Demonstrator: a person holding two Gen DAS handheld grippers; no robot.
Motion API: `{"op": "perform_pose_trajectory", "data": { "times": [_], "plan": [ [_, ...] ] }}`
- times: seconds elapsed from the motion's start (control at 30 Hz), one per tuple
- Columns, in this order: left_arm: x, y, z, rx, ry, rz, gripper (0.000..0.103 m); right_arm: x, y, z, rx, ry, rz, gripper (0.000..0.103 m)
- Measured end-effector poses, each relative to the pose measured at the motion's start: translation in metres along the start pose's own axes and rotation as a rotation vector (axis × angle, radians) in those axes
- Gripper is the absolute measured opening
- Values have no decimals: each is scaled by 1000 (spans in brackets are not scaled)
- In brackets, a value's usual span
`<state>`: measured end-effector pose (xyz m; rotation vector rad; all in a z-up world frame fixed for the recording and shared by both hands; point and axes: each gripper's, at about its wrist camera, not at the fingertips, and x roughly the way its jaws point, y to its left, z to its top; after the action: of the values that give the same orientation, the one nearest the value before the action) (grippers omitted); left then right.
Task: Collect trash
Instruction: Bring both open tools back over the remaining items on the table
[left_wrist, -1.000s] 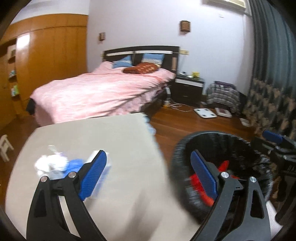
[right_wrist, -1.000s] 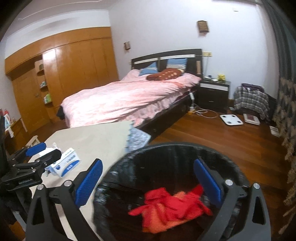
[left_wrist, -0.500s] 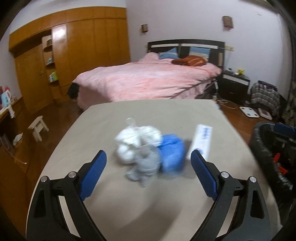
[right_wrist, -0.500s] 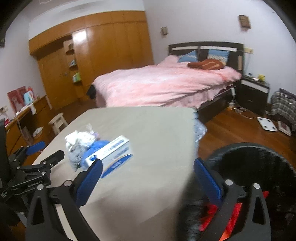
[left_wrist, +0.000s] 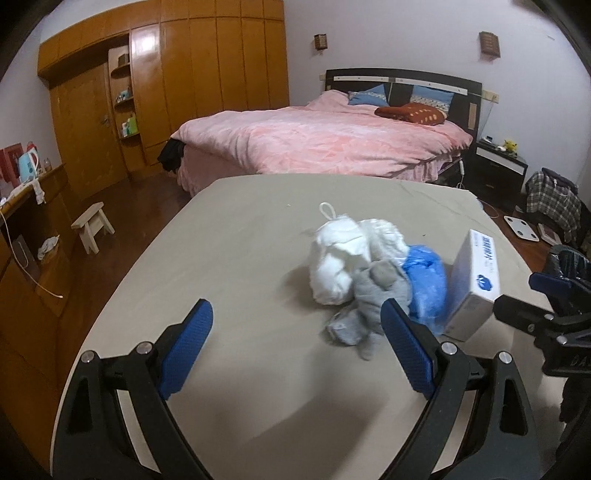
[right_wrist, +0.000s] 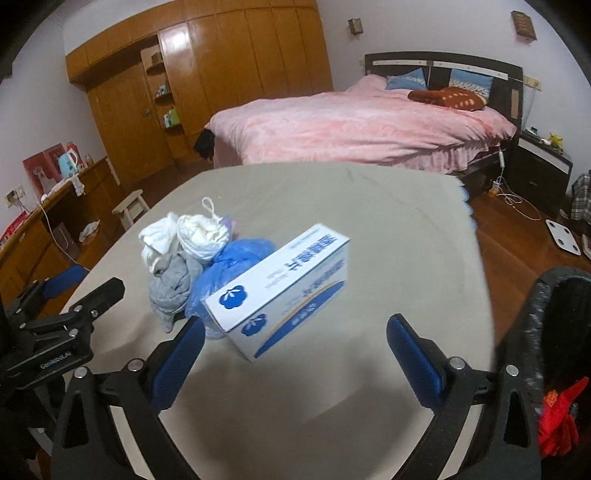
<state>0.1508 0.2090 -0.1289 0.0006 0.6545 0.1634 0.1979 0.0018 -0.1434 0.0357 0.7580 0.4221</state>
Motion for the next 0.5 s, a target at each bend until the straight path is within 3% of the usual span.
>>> {"op": "perform_pose_trajectory", "data": {
  "times": [0.3,0.5],
  "plan": [
    [8,6,-6,-17,22,-4,90,23,6,-4,-18,68,5,97],
    [12,4,-6,-19,28,-17,90,18,-8,-1,-51,77,-36,97]
  ]
}}
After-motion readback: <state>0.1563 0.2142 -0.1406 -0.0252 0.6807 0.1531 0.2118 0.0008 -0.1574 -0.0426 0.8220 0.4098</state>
